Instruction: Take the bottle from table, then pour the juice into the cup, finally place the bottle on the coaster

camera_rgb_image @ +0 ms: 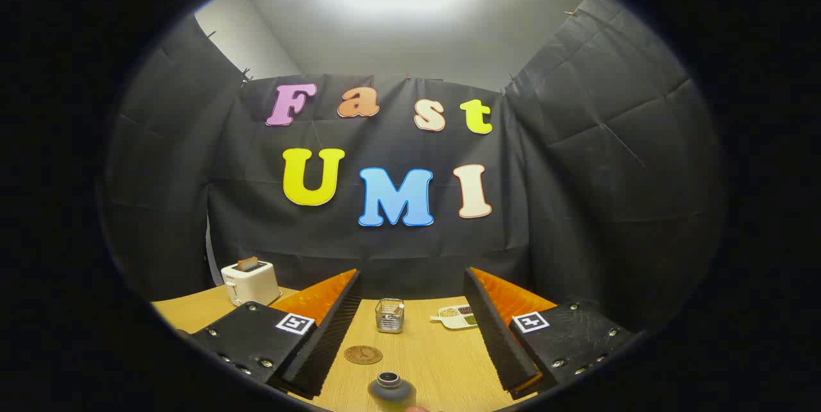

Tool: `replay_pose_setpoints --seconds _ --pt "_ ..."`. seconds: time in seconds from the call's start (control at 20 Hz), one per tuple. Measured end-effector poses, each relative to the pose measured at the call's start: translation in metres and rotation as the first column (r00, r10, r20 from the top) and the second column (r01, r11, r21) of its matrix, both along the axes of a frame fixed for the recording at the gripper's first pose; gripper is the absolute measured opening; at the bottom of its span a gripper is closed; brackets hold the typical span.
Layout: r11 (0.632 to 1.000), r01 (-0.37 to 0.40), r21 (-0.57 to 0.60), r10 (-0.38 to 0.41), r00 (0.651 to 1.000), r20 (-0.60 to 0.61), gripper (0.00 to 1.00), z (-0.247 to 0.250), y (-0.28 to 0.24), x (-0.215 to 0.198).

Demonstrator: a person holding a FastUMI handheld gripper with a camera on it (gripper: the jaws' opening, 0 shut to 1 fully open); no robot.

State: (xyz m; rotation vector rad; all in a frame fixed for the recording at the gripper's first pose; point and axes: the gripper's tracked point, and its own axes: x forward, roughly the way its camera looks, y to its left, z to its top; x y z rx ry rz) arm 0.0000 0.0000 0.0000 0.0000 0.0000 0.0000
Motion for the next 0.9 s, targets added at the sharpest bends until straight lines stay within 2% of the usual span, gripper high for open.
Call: replay_pose_setpoints --seconds 0.45,0.9 --pt "1.000 -0.002 0.018 0.003 1.000 -0.018 0.97 -0.0018 0.0012 0.0017" --pt "0.998 -0.054 0.012 0.054 0.998 -0.020 0.97 -0.0083 0.0060 0.0010"
